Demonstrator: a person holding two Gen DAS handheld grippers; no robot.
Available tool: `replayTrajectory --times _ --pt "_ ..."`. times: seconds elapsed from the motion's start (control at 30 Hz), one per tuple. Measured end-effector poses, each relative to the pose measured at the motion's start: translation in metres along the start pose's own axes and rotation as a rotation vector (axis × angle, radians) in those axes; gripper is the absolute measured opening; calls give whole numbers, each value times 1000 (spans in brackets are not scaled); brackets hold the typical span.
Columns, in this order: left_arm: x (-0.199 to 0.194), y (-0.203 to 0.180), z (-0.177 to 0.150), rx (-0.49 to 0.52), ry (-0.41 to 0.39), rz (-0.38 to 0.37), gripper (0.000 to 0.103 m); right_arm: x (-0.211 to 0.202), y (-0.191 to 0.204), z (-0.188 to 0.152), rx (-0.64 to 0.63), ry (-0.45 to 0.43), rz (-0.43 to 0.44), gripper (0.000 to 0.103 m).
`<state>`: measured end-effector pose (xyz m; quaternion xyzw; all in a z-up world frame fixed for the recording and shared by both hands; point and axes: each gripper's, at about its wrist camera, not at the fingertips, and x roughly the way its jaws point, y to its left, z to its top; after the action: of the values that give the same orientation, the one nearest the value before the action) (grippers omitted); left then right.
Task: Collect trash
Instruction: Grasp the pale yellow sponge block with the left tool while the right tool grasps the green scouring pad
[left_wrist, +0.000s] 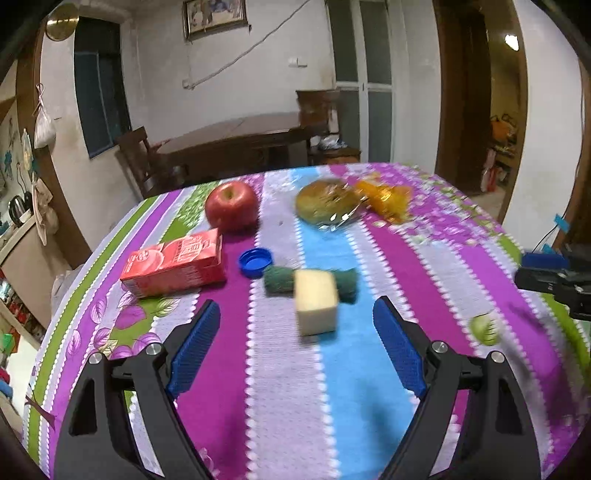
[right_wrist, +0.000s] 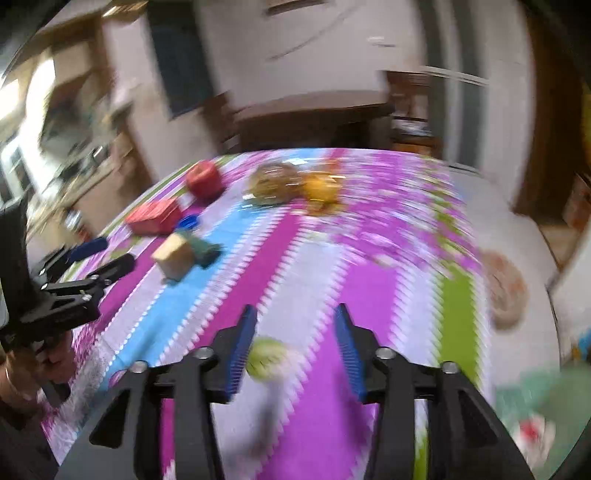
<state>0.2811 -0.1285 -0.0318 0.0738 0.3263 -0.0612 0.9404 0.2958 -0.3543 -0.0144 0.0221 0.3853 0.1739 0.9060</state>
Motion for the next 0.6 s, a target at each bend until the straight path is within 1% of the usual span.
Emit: replayTrajectory --times 0.07,0.17,0.2,0.3,0.33,0.4,0.43,0.47,0.5,0.57,0.6 --pt "6 3 1 4 11 -19 81 29 14 21 -104 19 46 64" --pt "18 2 -1 25 28 -37 81 69 26 52 -181 57 99 64" --pt "25 1 1 42 41 -43 81 77 27 57 -206 70 111 64" --pt "34 -2 0 68 59 -47 81 108 32 75 -287 127 100 63" --pt "37 -3 1 75 60 -48 81 111 32 78 -298 132 104 63" --pt "44 -3 3 71 77 -66 70 118 33 85 -315 128 136 60" --pt "47 -3 3 67 93 -77 57 117 35 86 -319 123 151 59" --pt "53 -3 3 62 115 -84 48 118 36 88 -324 117 169 59" --pt "59 -1 1 51 137 -108 45 116 37 89 -333 109 190 59" --pt "58 2 -1 28 144 -156 30 116 42 90 -354 105 220 59" --pt "54 3 -2 20 145 -160 30 116 47 90 -372 110 241 59"
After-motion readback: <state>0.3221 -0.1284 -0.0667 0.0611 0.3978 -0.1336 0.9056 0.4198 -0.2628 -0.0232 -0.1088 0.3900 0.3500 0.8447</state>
